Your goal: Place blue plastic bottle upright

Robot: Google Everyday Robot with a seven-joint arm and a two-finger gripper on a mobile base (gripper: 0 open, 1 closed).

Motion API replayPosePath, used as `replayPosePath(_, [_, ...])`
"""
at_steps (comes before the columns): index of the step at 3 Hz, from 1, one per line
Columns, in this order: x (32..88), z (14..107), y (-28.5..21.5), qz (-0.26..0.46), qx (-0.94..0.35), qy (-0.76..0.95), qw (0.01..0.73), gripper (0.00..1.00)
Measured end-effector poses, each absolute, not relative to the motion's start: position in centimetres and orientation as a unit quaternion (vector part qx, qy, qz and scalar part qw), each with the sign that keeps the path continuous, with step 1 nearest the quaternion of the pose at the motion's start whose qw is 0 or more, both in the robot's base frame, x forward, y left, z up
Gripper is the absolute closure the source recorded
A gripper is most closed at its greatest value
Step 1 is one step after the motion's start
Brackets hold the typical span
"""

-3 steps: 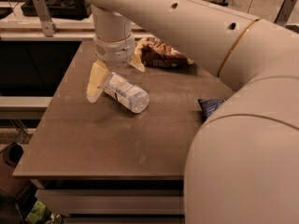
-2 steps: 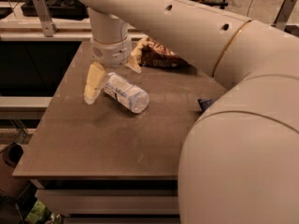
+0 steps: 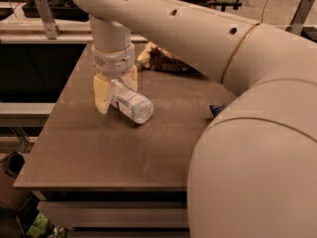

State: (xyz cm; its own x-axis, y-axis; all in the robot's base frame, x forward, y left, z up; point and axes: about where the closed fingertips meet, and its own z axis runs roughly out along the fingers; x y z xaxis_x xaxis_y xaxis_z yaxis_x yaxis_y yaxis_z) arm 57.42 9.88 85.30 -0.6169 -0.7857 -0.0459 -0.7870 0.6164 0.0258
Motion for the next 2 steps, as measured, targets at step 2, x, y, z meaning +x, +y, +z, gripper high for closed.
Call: replayPosePath(2, [57.86, 85.18, 10.46, 0.026, -0.437, 0.899, 0.026, 0.79])
